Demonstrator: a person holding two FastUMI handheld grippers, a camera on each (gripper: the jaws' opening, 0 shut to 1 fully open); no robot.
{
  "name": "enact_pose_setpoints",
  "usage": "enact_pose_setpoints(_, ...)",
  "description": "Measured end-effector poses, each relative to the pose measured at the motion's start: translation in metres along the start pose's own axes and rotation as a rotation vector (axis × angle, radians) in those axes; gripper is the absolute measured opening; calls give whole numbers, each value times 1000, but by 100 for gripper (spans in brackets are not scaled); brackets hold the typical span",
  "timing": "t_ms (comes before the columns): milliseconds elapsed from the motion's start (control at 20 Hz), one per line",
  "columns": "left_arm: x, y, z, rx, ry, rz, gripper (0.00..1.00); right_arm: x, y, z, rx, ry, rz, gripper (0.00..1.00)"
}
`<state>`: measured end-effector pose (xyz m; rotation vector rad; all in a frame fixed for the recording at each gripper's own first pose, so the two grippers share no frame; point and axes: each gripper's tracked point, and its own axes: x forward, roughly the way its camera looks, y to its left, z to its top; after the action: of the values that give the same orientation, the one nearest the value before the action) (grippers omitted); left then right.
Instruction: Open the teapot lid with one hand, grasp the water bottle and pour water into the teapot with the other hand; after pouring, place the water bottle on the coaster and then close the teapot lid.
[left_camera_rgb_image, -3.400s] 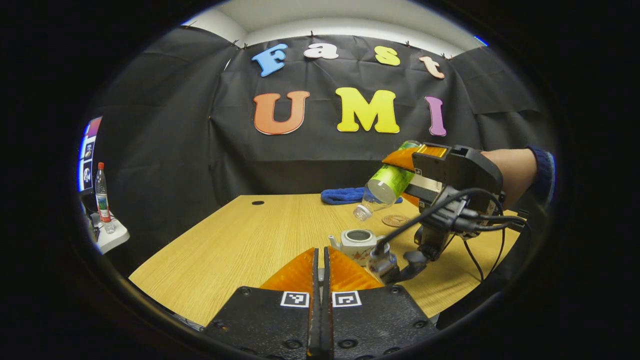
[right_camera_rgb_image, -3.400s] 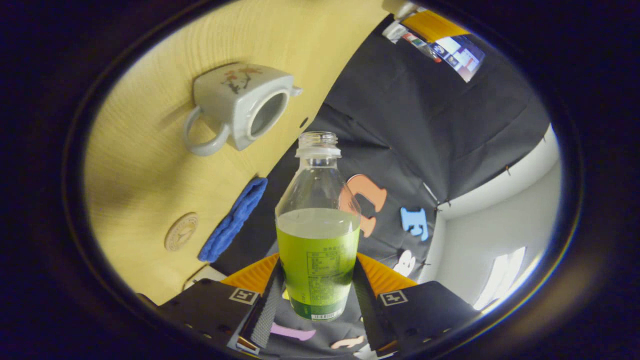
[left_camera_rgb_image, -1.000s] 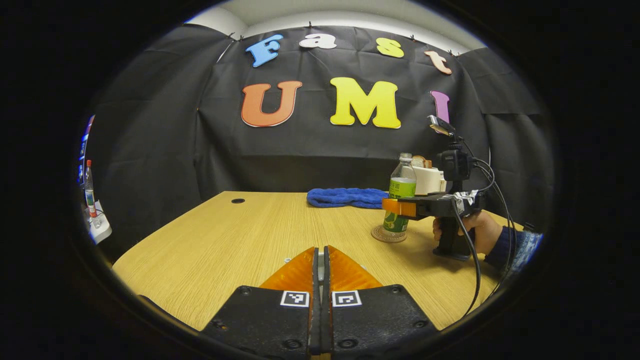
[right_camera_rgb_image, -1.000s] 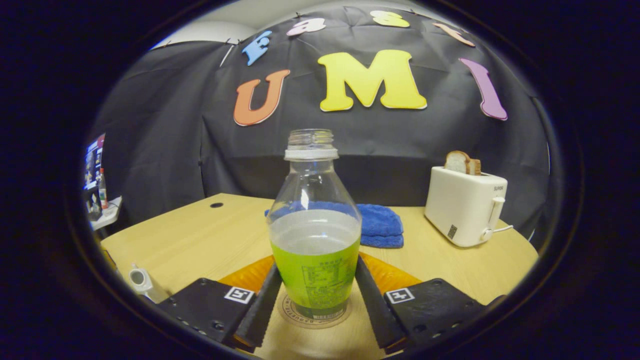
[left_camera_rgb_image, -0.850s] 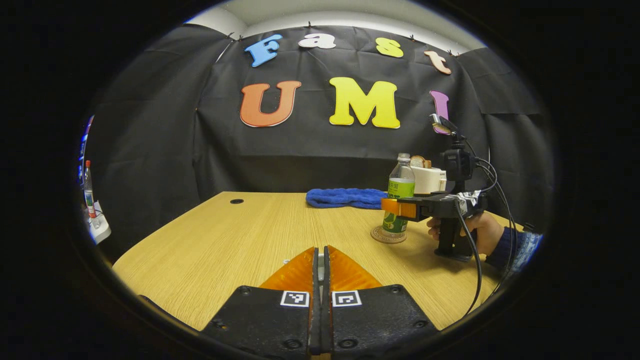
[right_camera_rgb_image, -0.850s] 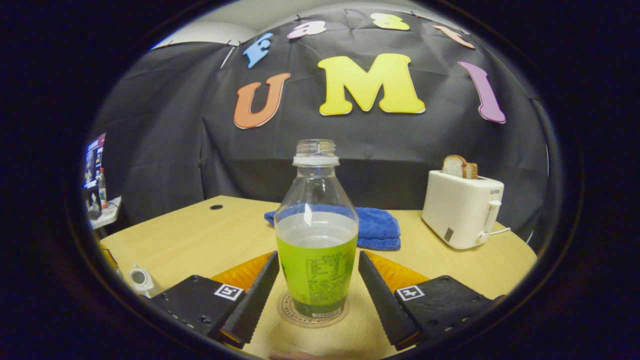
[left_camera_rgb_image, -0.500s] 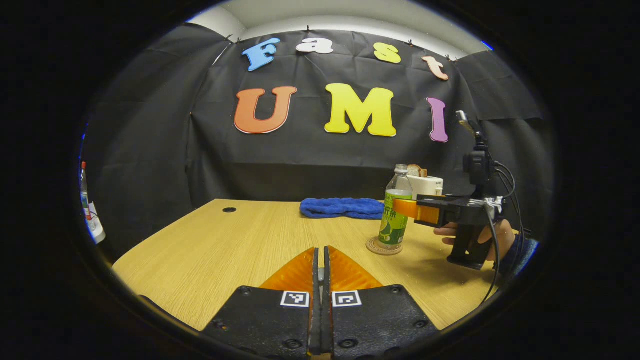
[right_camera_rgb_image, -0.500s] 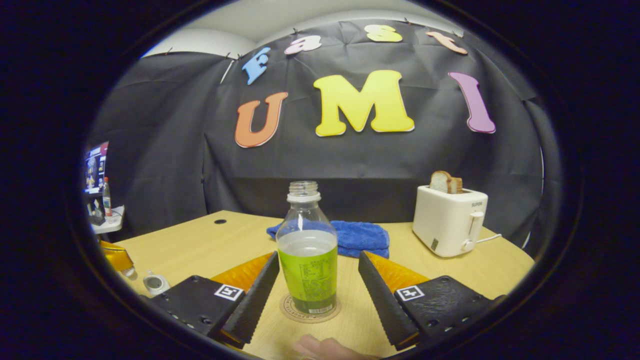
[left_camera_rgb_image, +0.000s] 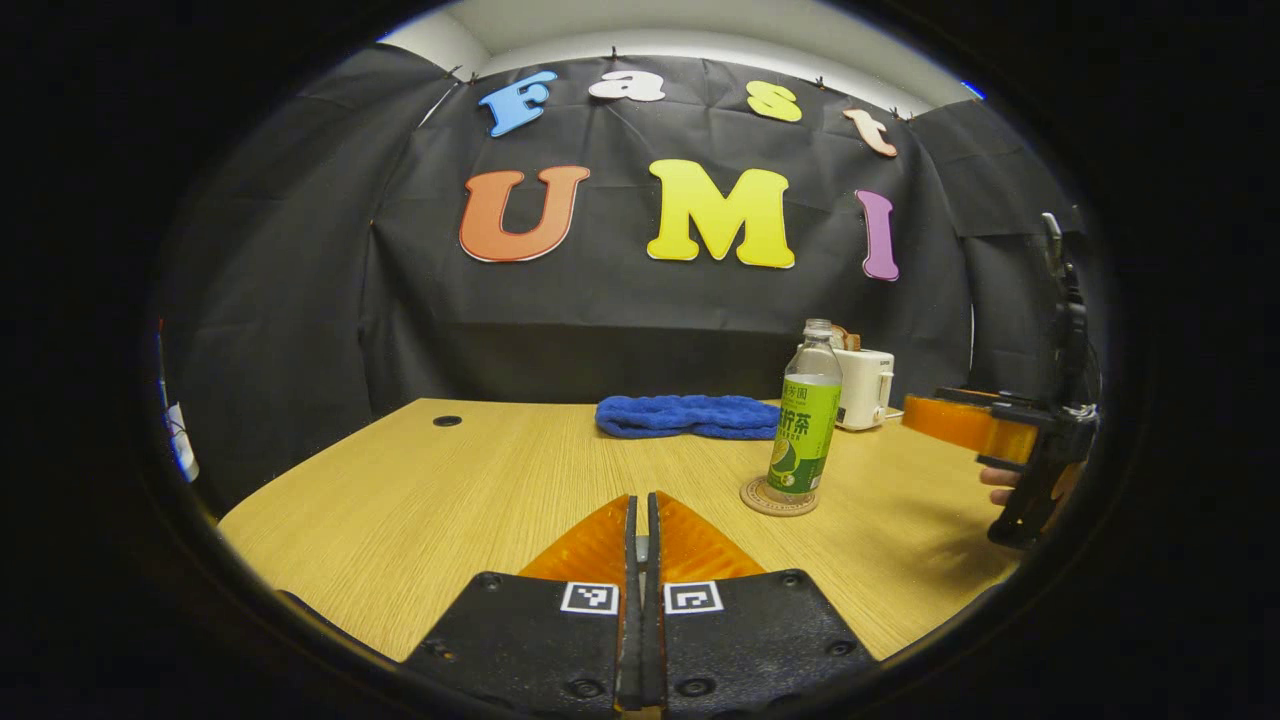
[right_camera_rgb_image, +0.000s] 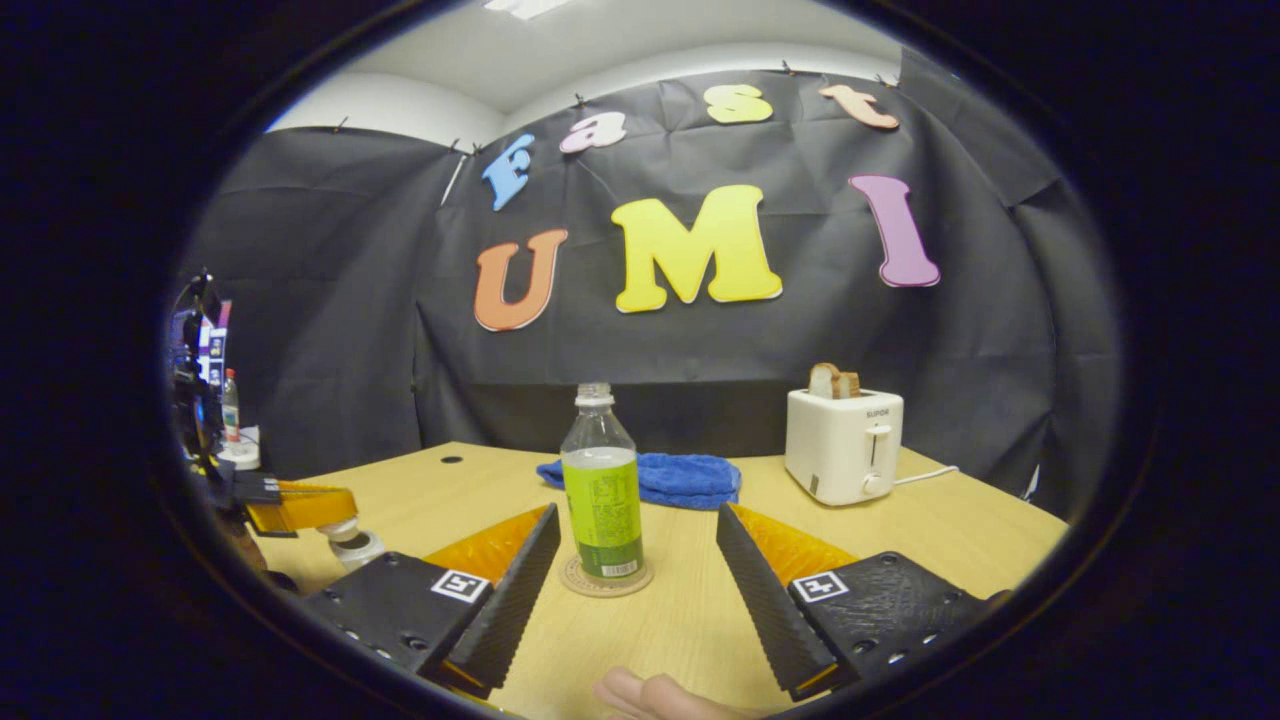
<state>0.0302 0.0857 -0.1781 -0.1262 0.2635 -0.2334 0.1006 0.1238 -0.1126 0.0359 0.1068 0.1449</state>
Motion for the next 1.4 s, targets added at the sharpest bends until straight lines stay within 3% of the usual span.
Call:
enact_pose_setpoints(250,2,-1,-6,17,15,14,3,-32,-11,19,-25,-92,-38,94)
enact_pose_setpoints(750,5,0,-18,12,59,80,5,-54,-43,13,2,-97,-103,94)
enact_pose_setpoints(950,3,-4,-14,-6,74,91,14,-66,-58,15,-3,-97,-110,94)
enact_pose_setpoints(1200,-9,-6,16,0,34,116,37,-92,-71,40,-56,-161,-130,94)
enact_pose_setpoints(1400,-28,-15,44,14,-5,122,54,-101,-75,51,-108,-145,-178,94)
